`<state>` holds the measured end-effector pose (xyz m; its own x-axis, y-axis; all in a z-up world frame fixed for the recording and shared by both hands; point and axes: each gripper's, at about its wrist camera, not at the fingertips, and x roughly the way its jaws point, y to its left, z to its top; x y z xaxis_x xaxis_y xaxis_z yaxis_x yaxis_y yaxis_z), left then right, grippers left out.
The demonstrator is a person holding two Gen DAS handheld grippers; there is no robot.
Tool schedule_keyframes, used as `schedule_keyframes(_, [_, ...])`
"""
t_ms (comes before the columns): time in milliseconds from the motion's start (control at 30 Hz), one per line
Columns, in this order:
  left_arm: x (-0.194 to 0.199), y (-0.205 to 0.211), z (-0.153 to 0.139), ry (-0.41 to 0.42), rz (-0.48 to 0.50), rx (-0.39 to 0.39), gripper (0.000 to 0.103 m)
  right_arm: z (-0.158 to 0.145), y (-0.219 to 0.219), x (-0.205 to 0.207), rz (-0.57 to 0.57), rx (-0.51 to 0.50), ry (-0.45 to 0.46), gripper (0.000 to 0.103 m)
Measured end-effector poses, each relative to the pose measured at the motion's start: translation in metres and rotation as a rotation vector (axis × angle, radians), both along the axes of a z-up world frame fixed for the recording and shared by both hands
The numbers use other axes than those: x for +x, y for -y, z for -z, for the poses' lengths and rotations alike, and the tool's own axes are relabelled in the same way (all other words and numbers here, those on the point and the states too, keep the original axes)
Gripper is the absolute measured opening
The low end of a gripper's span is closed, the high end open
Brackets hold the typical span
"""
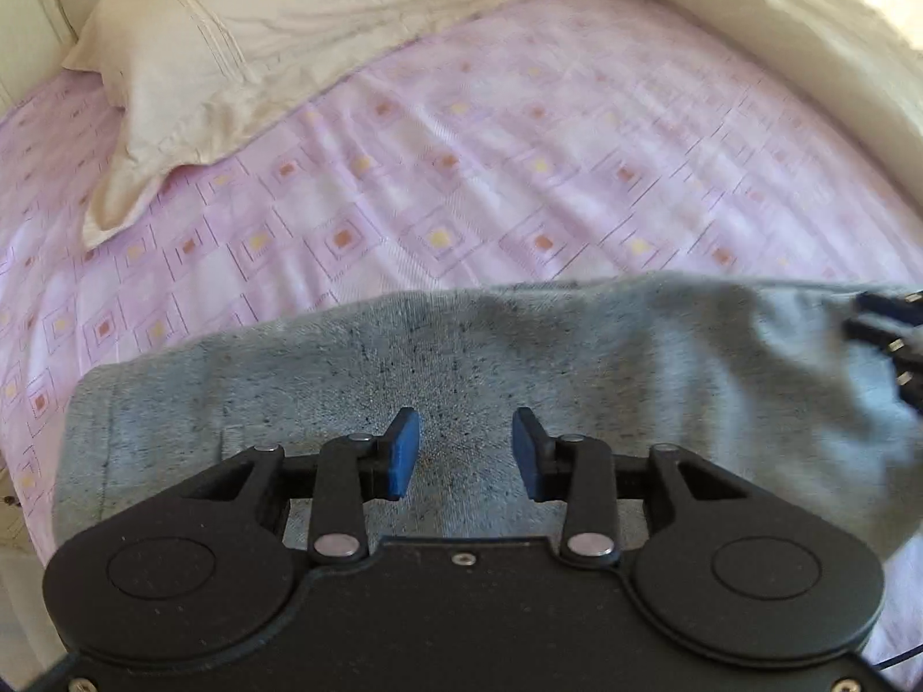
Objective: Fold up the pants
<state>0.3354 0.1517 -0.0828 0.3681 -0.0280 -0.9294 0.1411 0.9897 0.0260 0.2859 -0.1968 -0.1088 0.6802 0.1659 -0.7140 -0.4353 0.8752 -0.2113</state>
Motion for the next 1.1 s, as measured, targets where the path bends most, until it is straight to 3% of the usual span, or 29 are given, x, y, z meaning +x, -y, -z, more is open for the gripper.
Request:
schedule_keyframes(33, [0.005,-0.001,0.011,-0.031,-0.017,0.030,0.047,0.002,0.013,0.003,0.033,0.018,0.022,0.023])
schedule_keyframes(67, [0.007,-0.004,0.022,-0.055,-0.028,0.044,0.049,0.002,0.025,0.008,0.076,0.030,0.023,0.033])
schedule_keyframes(133, [0.007,-0.016,0.023,-0.046,-0.047,-0.013,0.049,0.001,0.045,0.016,0.139,0.104,0.001,0.043])
schedule_keyframes(200, [0.009,-0.023,0.022,-0.062,-0.075,-0.035,0.049,0.000,0.052,0.020,0.160,0.156,-0.023,0.043])
schedule_keyframes(300, [0.008,-0.017,0.023,-0.057,-0.056,0.007,0.049,-0.013,0.058,0.007,0.150,0.215,0.026,0.042])
schedule_keyframes(367, [0.006,-0.009,0.022,-0.043,-0.035,0.046,0.050,-0.027,0.079,-0.006,0.205,0.324,0.041,0.043])
schedule_keyframes(467, [0.001,0.000,0.016,-0.035,-0.030,0.076,0.047,-0.044,0.119,-0.037,0.306,0.385,0.080,0.043])
schedule_keyframes(600, [-0.022,0.014,-0.003,-0.026,-0.014,0.044,0.044,-0.050,0.179,-0.086,0.458,0.340,0.101,0.043])
schedule_keyframes(767, [-0.057,0.041,-0.020,0.000,0.047,-0.028,0.044,-0.036,0.242,-0.136,0.658,0.275,0.091,0.044])
schedule_keyframes(867, [-0.069,0.056,-0.015,-0.013,0.062,-0.061,0.044,-0.026,0.263,-0.152,0.738,0.305,0.080,0.044])
schedule_keyframes(1100, [-0.068,0.066,0.021,-0.084,0.034,-0.040,0.049,-0.011,0.281,-0.156,0.785,0.405,0.072,0.044])
